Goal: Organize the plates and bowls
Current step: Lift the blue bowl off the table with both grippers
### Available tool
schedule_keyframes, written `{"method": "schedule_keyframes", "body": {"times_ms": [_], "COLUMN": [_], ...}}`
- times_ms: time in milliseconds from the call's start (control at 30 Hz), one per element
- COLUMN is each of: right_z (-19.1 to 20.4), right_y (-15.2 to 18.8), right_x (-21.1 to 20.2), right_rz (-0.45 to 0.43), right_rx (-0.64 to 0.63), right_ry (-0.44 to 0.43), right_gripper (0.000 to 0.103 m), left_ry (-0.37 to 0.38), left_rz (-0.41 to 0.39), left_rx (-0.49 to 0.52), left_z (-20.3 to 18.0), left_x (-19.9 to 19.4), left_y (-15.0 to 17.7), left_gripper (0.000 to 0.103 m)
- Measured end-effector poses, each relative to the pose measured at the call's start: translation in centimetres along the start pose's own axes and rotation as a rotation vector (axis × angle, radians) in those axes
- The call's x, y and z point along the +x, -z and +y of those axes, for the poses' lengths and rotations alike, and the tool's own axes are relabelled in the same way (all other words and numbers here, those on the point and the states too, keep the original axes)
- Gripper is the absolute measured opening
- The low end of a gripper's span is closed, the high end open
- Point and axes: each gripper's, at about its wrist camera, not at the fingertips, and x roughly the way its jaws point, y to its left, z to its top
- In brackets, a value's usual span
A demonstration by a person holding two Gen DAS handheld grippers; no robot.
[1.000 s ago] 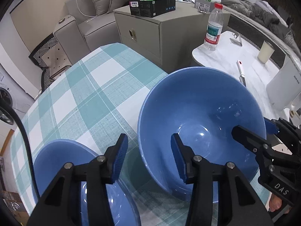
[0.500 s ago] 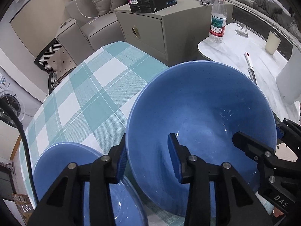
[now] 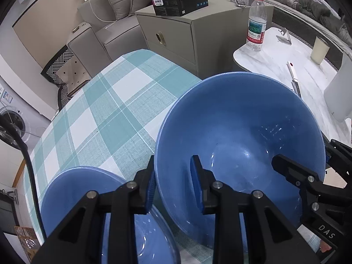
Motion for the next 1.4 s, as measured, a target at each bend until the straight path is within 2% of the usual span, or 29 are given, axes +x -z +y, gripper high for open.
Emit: {"method": "schedule_keyframes", "body": {"times_ms": [300,667,1400], "right_z": [0.15,-0.44,-0.34], "right_y": [0.07,-0.03,-0.01], "right_x": [0.0,-0.12,-0.3], "right_rz": [0.0,-0.001,0.0], "right_rx": [0.001,0.011,0.026], "right_ry": [0.001,-0.005,-0.014], "right_gripper": [0.044,0.044,0.044], "left_ry": [-0.015,0.031,0.036], "left_rz": [0.008,-0.004,0.007], "left_rx": [0.01,-0.015,-0.005], "left_z": [-0.25,0.01,-0.15], "left_x": [0.09,-0.43,-0.23], "left_y": [-0.09,0.06,0.23], "left_gripper": [0.028,0.028,0.028]}}
